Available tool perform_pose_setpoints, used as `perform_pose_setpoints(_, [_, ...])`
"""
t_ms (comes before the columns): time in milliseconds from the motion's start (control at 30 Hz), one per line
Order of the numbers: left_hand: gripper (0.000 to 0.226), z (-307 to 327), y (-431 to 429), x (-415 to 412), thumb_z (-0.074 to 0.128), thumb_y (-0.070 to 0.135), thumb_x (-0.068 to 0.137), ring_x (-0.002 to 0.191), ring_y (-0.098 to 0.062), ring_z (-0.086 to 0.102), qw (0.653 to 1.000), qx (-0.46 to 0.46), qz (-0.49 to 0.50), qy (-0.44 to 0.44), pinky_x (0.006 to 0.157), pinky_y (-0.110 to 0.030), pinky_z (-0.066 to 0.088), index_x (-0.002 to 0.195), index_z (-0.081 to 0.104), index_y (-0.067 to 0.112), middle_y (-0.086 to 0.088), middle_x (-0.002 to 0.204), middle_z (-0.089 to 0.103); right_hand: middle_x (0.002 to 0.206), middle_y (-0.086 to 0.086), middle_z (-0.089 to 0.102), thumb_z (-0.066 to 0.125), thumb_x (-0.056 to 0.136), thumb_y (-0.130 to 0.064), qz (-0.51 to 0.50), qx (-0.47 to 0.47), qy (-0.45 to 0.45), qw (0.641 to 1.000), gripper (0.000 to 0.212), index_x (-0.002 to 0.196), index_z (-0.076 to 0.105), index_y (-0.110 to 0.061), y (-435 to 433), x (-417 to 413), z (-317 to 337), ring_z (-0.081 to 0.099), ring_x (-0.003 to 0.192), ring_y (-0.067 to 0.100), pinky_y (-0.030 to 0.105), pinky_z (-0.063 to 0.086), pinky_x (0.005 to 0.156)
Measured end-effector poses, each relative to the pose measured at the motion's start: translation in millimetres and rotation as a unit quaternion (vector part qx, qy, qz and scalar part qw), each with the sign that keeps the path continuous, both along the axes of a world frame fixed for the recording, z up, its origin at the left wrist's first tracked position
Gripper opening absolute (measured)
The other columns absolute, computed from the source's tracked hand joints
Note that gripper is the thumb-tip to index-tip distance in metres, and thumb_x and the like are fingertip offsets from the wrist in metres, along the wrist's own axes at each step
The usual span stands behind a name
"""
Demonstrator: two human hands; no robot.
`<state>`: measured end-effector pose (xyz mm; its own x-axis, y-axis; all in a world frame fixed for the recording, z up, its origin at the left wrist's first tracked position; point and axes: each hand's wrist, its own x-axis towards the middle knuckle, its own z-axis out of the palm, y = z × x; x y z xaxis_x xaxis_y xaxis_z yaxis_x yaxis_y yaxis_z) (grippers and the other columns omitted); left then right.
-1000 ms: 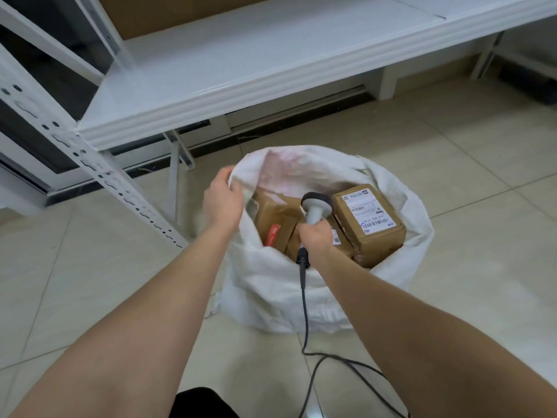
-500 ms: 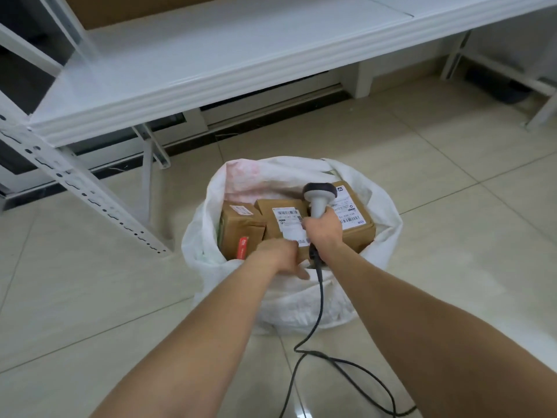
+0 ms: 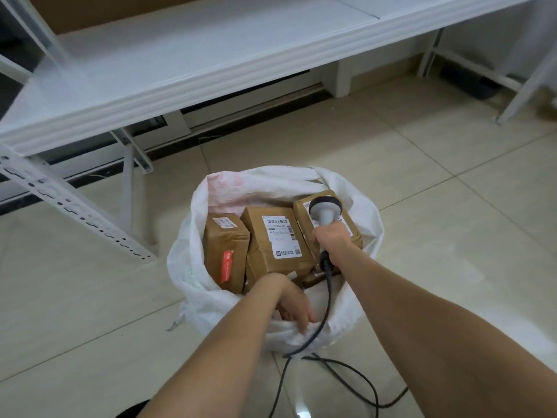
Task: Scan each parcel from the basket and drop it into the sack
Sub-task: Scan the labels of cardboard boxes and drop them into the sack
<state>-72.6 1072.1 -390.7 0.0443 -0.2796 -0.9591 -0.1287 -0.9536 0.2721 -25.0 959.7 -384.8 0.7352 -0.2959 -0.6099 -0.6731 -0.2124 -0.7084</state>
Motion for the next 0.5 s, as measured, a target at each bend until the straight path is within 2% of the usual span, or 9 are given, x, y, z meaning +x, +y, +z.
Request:
perform_pose_setpoints(67, [0.038, 13.4, 11.2, 15.8, 0.054, 0.026, 0.095, 0.122, -0.022, 0.053, 0.991, -0.008, 0.135, 0.018, 0.094, -0.038, 0.045, 0.133, 0.054, 0.02, -0.005, 0.134, 0.056, 0.108, 0.01, 0.055, 0.055, 0.092, -0.013, -0.016, -0.024, -0.009, 1.0, 0.046, 0.135, 0.045, -0.002, -5.5, -0.7, 0.4, 0.051, 0.093, 0.025, 0.032, 0.044, 0.073])
perform_pose_setpoints(100, [0.033, 18.1, 16.5, 26.0, 0.056, 0.027, 0.095, 0.109, -0.02, 0.06, 0.977, -0.041, 0.208, -0.036, 0.086, -0.034, 0.048, 0.126, 0.059, 0.018, -0.005, 0.125, 0.062, 0.107, 0.009, 0.055, 0.055, 0.091, -0.015, -0.026, -0.036, -0.023, 0.999, 0.045, 0.134, 0.046, -0.004, -7.1, -0.6, -0.3, 0.05, 0.091, 0.024, 0.032, 0.044, 0.074])
perform_pose_setpoints(167, [0.023, 25.1, 25.7, 45.9, 0.059, 0.021, 0.092, 0.093, -0.019, 0.062, 0.911, -0.074, 0.291, -0.282, 0.078, -0.032, 0.052, 0.115, 0.063, 0.017, -0.007, 0.117, 0.065, 0.101, 0.007, 0.055, 0.056, 0.089, -0.016, -0.036, -0.045, -0.056, 0.997, 0.038, 0.126, 0.05, -0.008, -7.3, 0.1, 0.5, 0.051, 0.09, 0.025, 0.032, 0.044, 0.075])
perform_pose_setpoints(200, [0.026, 26.0, 30.0, 53.3, 0.061, 0.021, 0.09, 0.099, -0.021, 0.06, 0.867, -0.052, 0.274, -0.412, 0.083, -0.034, 0.053, 0.116, 0.06, 0.019, -0.007, 0.121, 0.062, 0.099, 0.007, 0.055, 0.056, 0.088, -0.016, -0.041, -0.04, -0.064, 0.996, 0.036, 0.123, 0.051, -0.01, -6.3, -0.3, 1.0, 0.052, 0.09, 0.025, 0.032, 0.044, 0.076])
perform_pose_setpoints(233, [0.036, 22.2, 34.3, 57.9, 0.064, 0.024, 0.087, 0.112, -0.024, 0.054, 0.832, -0.015, 0.234, -0.503, 0.09, -0.038, 0.051, 0.122, 0.055, 0.023, -0.008, 0.128, 0.055, 0.099, 0.006, 0.057, 0.057, 0.086, -0.017, -0.053, -0.035, -0.072, 0.995, 0.035, 0.121, 0.053, -0.012, -5.2, -1.0, 0.7, 0.054, 0.091, 0.026, 0.033, 0.046, 0.077])
perform_pose_setpoints(267, [0.049, 17.1, 38.3, 58.1, 0.066, 0.029, 0.085, 0.125, -0.027, 0.044, 0.817, 0.026, 0.2, -0.54, 0.099, -0.042, 0.045, 0.131, 0.048, 0.026, -0.01, 0.137, 0.045, 0.102, 0.006, 0.059, 0.058, 0.083, -0.02, -0.073, -0.03, -0.074, 0.994, 0.038, 0.12, 0.054, -0.014, -5.0, -2.9, -1.0, 0.056, 0.094, 0.027, 0.035, 0.049, 0.082])
perform_pose_setpoints(300, [0.06, 10.5, 42.5, 55.7, 0.067, 0.036, 0.084, 0.133, -0.031, 0.032, 0.818, 0.061, 0.192, -0.539, 0.105, -0.046, 0.038, 0.137, 0.041, 0.028, -0.013, 0.143, 0.034, 0.107, 0.007, 0.061, 0.057, 0.077, -0.026, -0.097, -0.028, -0.066, 0.993, 0.044, 0.12, 0.055, -0.016, -6.5, -5.1, -5.3, 0.057, 0.099, 0.029, 0.04, 0.051, 0.088])
perform_pose_setpoints(367, [0.071, -2.4, 48.6, 50.3, 0.068, 0.044, 0.081, 0.139, -0.035, 0.019, 0.823, 0.085, 0.251, -0.502, 0.11, -0.051, 0.03, 0.141, 0.033, 0.029, -0.015, 0.15, 0.02, 0.117, 0.011, 0.058, 0.054, 0.069, -0.036, -0.119, -0.035, -0.032, 0.992, 0.06, 0.127, 0.053, -0.018, -14.0, -10.8, -16.4, 0.055, 0.11, 0.033, 0.048, 0.048, 0.097])
perform_pose_setpoints(500, [0.079, -16.4, 57.4, 59.9, 0.067, 0.053, 0.079, 0.139, -0.035, 0.02, 0.782, 0.104, 0.314, -0.528, 0.108, -0.053, 0.031, 0.142, 0.028, 0.028, -0.015, 0.15, 0.02, 0.137, 0.015, 0.04, 0.056, 0.081, -0.035, -0.066, -0.114, -0.006, 0.991, 0.058, 0.135, 0.048, -0.016, -26.3, -17.1, -17.1, 0.033, 0.132, 0.035, 0.048, 0.033, 0.11])
